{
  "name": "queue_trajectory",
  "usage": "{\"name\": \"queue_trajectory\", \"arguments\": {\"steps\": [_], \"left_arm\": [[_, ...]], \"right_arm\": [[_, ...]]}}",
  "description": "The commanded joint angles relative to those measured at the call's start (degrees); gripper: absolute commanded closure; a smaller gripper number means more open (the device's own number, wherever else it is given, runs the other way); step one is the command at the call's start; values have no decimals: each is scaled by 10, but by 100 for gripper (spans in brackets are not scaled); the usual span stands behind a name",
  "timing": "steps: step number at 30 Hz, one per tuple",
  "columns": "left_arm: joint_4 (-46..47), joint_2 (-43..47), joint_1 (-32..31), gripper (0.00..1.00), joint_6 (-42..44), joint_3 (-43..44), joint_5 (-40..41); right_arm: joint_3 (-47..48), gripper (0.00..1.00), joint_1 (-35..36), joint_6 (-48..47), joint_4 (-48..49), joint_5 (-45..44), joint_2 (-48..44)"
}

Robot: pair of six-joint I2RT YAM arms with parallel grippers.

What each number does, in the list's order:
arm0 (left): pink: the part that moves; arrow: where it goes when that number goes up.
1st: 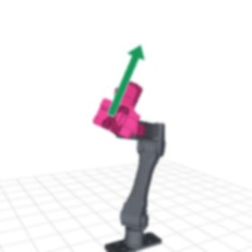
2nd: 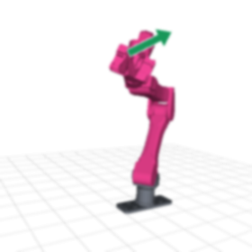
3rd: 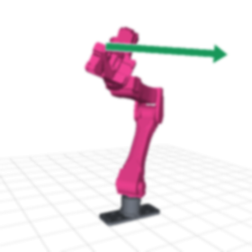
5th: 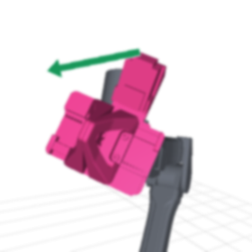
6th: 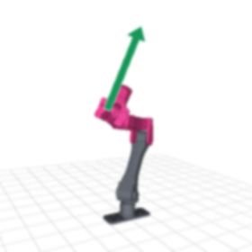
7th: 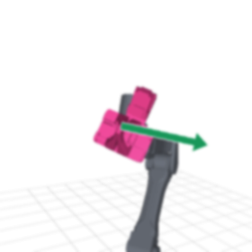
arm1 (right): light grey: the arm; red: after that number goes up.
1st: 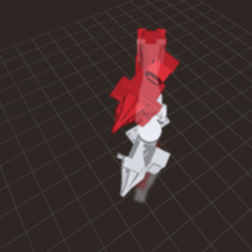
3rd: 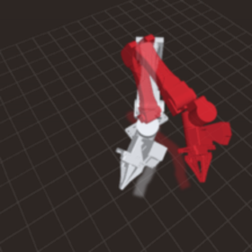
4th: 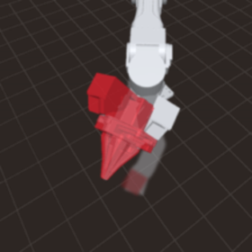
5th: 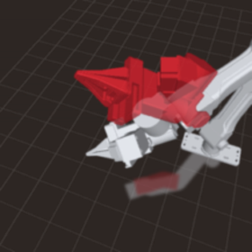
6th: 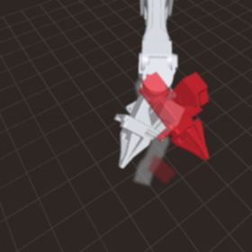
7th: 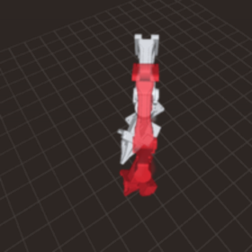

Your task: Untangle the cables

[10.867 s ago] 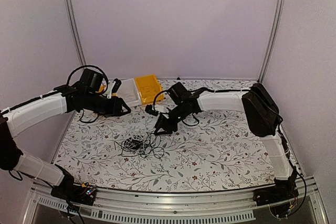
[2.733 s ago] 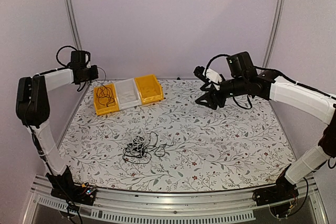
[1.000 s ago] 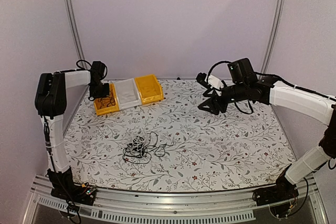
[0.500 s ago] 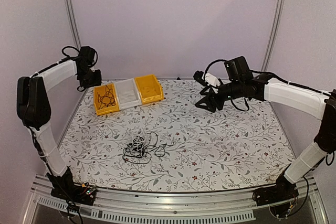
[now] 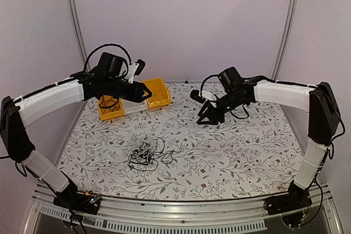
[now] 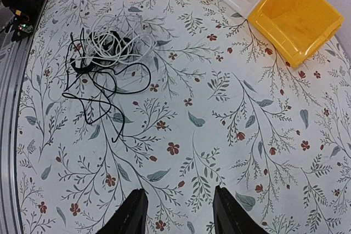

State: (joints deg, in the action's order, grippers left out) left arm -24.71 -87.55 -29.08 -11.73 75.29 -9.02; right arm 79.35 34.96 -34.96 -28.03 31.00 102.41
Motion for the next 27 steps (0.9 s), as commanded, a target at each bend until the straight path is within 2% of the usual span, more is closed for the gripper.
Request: {"name": "queue_trajectory", "arguments": {"steps": [1, 4, 7, 12, 18, 23, 25, 27], "left_arm": [[32, 9, -29, 56, -47, -78, -33], [40, 24, -33, 55, -94, -151, 38], [49, 57, -32, 54, -139, -203, 85], [57, 107, -31, 53, -193, -239, 89], [13, 128, -32, 54, -184, -231, 89], [11, 156, -32, 53, -180, -242, 109], [14, 160, -32, 53, -178, -247, 106], [21, 159, -32, 54, -170, -247, 99]], "right_arm": [[-9, 53, 23, -58, -23, 20, 52], [-56, 47, 44, -18, 57, 13, 56], [-45, 47, 59, 21, 75, 32, 84], [-17, 50, 78, 49, 79, 80, 148], [13, 55, 98, 67, 96, 102, 202], [27, 72, 99, 83, 102, 100, 221], [27, 91, 100, 82, 97, 92, 219], [27, 100, 100, 79, 86, 79, 211]]}}
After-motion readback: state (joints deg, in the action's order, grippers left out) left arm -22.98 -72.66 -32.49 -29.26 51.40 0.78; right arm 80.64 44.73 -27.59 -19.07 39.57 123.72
